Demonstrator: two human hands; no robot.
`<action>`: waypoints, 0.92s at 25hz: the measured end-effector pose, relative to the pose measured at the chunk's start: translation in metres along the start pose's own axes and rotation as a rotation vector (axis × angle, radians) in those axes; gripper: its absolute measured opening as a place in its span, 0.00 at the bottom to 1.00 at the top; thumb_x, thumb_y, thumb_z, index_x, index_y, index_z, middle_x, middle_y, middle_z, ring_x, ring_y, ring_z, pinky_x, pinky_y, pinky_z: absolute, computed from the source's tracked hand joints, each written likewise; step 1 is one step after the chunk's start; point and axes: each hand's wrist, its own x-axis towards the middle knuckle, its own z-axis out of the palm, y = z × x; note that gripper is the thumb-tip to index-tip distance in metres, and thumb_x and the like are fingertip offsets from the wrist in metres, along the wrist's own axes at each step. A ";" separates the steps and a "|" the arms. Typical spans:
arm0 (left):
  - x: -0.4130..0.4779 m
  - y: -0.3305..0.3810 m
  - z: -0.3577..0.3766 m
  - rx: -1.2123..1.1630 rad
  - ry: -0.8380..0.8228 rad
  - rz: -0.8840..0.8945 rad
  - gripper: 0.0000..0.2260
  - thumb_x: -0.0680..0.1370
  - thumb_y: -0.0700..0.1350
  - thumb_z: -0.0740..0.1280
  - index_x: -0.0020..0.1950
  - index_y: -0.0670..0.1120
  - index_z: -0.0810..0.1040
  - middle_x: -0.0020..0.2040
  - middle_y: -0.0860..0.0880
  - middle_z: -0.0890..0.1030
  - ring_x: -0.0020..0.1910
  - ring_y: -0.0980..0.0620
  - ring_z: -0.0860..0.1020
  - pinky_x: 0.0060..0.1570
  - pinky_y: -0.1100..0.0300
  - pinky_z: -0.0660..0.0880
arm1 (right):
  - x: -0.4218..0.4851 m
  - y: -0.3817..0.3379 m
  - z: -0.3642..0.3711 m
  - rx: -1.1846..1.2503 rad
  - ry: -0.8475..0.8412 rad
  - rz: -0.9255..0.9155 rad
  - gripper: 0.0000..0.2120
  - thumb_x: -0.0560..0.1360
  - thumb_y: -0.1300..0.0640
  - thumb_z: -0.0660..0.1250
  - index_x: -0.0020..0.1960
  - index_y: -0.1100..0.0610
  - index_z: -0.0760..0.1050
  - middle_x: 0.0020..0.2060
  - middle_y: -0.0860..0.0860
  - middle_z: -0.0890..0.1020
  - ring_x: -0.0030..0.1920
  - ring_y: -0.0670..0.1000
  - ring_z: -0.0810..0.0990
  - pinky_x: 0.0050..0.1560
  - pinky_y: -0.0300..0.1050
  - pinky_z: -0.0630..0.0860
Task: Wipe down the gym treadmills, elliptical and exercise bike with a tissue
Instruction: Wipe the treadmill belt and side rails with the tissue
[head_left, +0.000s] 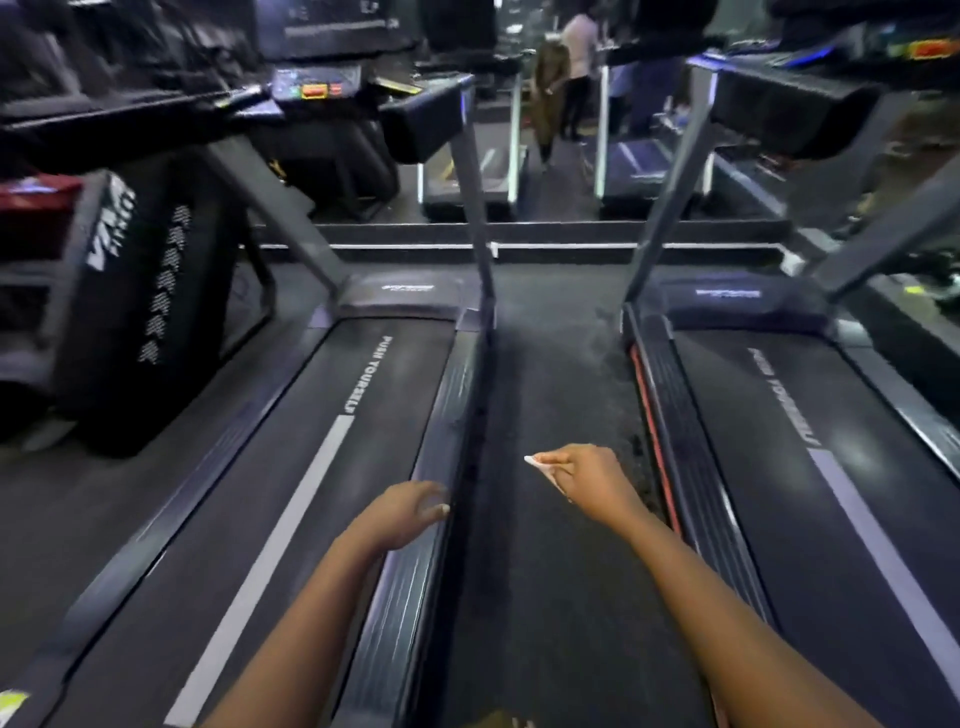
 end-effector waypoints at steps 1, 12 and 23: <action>0.016 -0.003 -0.005 -0.032 0.030 -0.030 0.19 0.82 0.50 0.60 0.71 0.46 0.69 0.68 0.47 0.74 0.66 0.49 0.72 0.61 0.62 0.63 | 0.027 0.004 -0.003 0.027 0.002 -0.029 0.11 0.77 0.60 0.65 0.58 0.55 0.80 0.54 0.52 0.83 0.55 0.50 0.80 0.47 0.27 0.65; 0.192 -0.007 -0.187 -0.172 0.666 -0.008 0.31 0.72 0.63 0.56 0.67 0.44 0.74 0.63 0.46 0.76 0.63 0.50 0.74 0.60 0.71 0.61 | 0.312 -0.027 -0.080 0.308 0.123 -0.238 0.12 0.75 0.66 0.64 0.56 0.58 0.81 0.52 0.52 0.83 0.52 0.45 0.78 0.40 0.17 0.63; 0.298 0.029 -0.332 0.165 1.031 -0.078 0.35 0.71 0.63 0.61 0.76 0.55 0.57 0.75 0.55 0.58 0.72 0.65 0.52 0.73 0.55 0.53 | 0.508 -0.074 -0.141 0.670 0.207 -0.546 0.11 0.74 0.62 0.66 0.54 0.54 0.82 0.48 0.47 0.84 0.44 0.32 0.75 0.42 0.21 0.67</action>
